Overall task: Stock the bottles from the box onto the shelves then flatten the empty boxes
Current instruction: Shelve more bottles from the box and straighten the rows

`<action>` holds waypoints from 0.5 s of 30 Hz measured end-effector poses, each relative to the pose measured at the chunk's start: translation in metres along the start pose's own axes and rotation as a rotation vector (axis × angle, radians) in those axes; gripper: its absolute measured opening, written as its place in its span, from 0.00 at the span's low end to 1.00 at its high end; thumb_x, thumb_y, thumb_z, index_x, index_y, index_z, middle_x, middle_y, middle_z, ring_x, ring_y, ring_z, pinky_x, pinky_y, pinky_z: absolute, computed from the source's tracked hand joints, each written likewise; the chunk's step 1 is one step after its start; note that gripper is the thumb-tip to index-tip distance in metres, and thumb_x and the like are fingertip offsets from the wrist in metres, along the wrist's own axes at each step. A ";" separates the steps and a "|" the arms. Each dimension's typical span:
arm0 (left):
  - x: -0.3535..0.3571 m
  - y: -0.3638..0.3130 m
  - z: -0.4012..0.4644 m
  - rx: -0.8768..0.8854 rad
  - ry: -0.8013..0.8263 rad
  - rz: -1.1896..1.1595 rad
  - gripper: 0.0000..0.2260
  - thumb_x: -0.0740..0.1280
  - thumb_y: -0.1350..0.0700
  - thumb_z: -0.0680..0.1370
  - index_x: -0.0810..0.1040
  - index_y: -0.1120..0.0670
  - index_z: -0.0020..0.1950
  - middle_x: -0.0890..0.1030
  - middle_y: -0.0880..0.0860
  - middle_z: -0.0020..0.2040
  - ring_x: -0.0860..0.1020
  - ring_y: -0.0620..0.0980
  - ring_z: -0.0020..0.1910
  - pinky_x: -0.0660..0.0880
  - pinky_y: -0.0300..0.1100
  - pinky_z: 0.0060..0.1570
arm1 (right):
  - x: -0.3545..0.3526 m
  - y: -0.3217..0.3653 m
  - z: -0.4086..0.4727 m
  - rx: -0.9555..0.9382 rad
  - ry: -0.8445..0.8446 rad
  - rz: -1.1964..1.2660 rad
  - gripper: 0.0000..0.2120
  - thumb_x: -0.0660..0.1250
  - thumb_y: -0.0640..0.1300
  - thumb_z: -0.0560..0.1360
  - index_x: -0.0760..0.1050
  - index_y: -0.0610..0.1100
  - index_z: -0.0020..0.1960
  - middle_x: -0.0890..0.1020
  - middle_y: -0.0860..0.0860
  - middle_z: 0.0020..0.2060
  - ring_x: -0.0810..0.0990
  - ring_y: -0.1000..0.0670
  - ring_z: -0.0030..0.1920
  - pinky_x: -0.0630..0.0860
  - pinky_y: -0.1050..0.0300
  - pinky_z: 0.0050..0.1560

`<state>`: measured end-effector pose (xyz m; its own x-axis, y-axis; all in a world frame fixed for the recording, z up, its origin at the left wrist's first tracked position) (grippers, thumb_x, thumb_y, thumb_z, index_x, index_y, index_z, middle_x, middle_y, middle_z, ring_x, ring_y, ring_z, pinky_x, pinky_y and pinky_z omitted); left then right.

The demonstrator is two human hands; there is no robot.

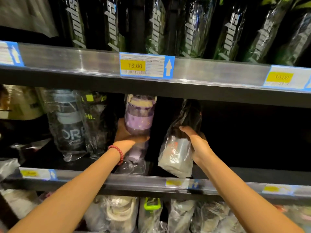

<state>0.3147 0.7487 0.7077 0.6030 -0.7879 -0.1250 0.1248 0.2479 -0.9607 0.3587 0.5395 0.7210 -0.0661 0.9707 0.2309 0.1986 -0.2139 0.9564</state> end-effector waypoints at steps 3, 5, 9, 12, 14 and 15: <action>-0.004 0.006 0.008 0.025 -0.004 -0.004 0.41 0.79 0.68 0.60 0.62 0.59 0.66 0.71 0.53 0.58 0.71 0.48 0.56 0.68 0.39 0.55 | 0.015 0.000 0.006 -0.043 0.008 0.052 0.24 0.74 0.45 0.69 0.71 0.43 0.61 0.82 0.44 0.50 0.82 0.46 0.43 0.77 0.55 0.39; -0.005 0.011 0.012 0.017 0.003 -0.004 0.42 0.78 0.69 0.60 0.59 0.59 0.68 0.70 0.51 0.58 0.70 0.48 0.56 0.67 0.38 0.55 | 0.024 -0.006 0.013 -0.120 -0.029 -0.001 0.26 0.75 0.46 0.67 0.72 0.42 0.62 0.82 0.45 0.51 0.82 0.45 0.48 0.79 0.50 0.48; -0.005 0.020 0.018 0.013 0.026 0.001 0.43 0.79 0.68 0.60 0.58 0.59 0.68 0.69 0.52 0.59 0.70 0.48 0.56 0.67 0.39 0.56 | 0.033 -0.012 0.017 -0.344 -0.149 -0.249 0.29 0.78 0.40 0.64 0.69 0.41 0.61 0.80 0.45 0.53 0.80 0.45 0.53 0.77 0.47 0.57; -0.005 0.028 0.023 -0.011 0.036 -0.005 0.43 0.79 0.67 0.60 0.58 0.59 0.68 0.69 0.53 0.60 0.70 0.48 0.57 0.68 0.40 0.56 | 0.038 -0.015 0.016 -0.534 -0.153 -0.378 0.28 0.78 0.34 0.62 0.68 0.43 0.55 0.77 0.48 0.50 0.78 0.50 0.48 0.74 0.58 0.51; -0.006 0.030 0.025 -0.015 0.032 -0.007 0.43 0.80 0.66 0.60 0.59 0.59 0.68 0.70 0.54 0.61 0.71 0.50 0.58 0.68 0.40 0.56 | 0.044 -0.020 0.017 -0.602 -0.154 -0.458 0.27 0.79 0.34 0.61 0.68 0.44 0.53 0.76 0.51 0.49 0.77 0.55 0.47 0.72 0.63 0.48; -0.006 0.032 0.027 -0.017 0.025 -0.008 0.44 0.80 0.65 0.60 0.59 0.60 0.68 0.71 0.55 0.62 0.71 0.51 0.59 0.68 0.40 0.56 | 0.047 -0.023 0.019 -0.615 -0.160 -0.489 0.30 0.80 0.37 0.60 0.68 0.42 0.57 0.76 0.50 0.51 0.77 0.54 0.49 0.72 0.64 0.49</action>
<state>0.3359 0.7768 0.6846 0.5824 -0.8036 -0.1231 0.1164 0.2323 -0.9656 0.3696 0.5925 0.7063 0.1435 0.9640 -0.2240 -0.3945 0.2633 0.8804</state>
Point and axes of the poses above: each hand's wrist, its own z-axis towards the middle knuckle, its own x-axis out of the palm, y = z × x, the point moved 1 cm from there along z, towards the middle knuckle
